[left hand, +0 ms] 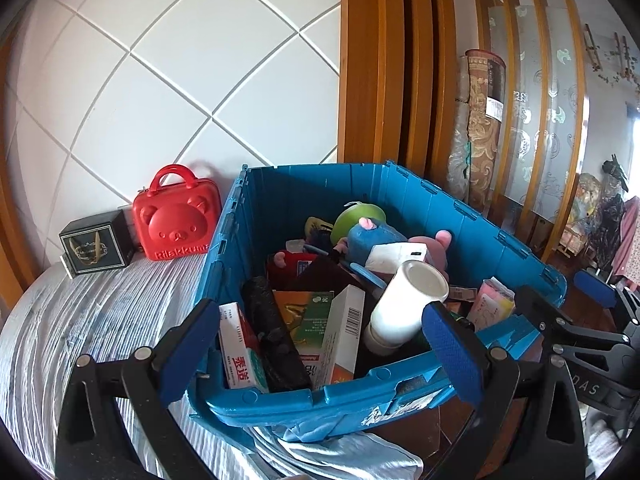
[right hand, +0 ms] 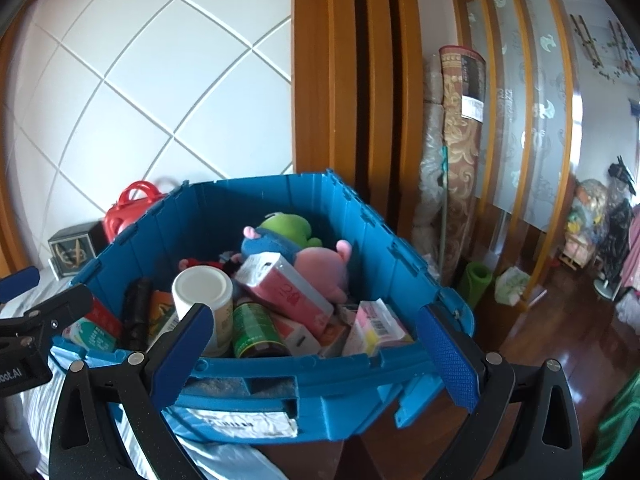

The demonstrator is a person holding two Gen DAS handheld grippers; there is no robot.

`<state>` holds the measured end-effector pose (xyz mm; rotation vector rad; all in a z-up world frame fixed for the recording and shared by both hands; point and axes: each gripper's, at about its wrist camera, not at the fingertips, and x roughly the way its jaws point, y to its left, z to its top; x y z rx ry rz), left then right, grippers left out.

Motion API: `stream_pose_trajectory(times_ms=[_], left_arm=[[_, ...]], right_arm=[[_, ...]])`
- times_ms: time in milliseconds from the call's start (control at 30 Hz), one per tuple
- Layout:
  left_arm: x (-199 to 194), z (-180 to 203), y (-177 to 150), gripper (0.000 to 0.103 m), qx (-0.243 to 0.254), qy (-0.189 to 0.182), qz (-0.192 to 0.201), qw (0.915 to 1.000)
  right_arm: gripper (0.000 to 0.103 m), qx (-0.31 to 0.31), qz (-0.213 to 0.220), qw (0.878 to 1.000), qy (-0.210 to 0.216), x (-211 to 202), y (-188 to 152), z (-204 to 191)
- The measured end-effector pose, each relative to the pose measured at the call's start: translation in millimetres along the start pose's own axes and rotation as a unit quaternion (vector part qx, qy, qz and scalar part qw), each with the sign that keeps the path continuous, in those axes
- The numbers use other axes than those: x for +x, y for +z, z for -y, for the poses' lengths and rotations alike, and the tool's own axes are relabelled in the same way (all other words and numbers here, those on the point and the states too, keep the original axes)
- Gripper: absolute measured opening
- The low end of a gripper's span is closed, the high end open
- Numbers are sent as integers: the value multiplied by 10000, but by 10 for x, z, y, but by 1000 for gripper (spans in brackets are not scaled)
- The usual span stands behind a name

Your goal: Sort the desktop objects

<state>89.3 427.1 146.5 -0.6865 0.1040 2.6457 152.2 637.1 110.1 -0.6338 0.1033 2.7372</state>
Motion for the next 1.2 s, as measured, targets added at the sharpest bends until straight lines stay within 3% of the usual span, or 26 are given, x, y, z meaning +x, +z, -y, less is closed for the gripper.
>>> stream_pose_trajectory(times_ms=[933,1200], left_arm=[[0,28,0,102,83,155,-1,9998],[61,62,11,102,113,55,-47,9999]], right_arm=[[103,-72,3,9999,71,-2,32,-52],[103,-54,-41,10000,64,53,48,-35]])
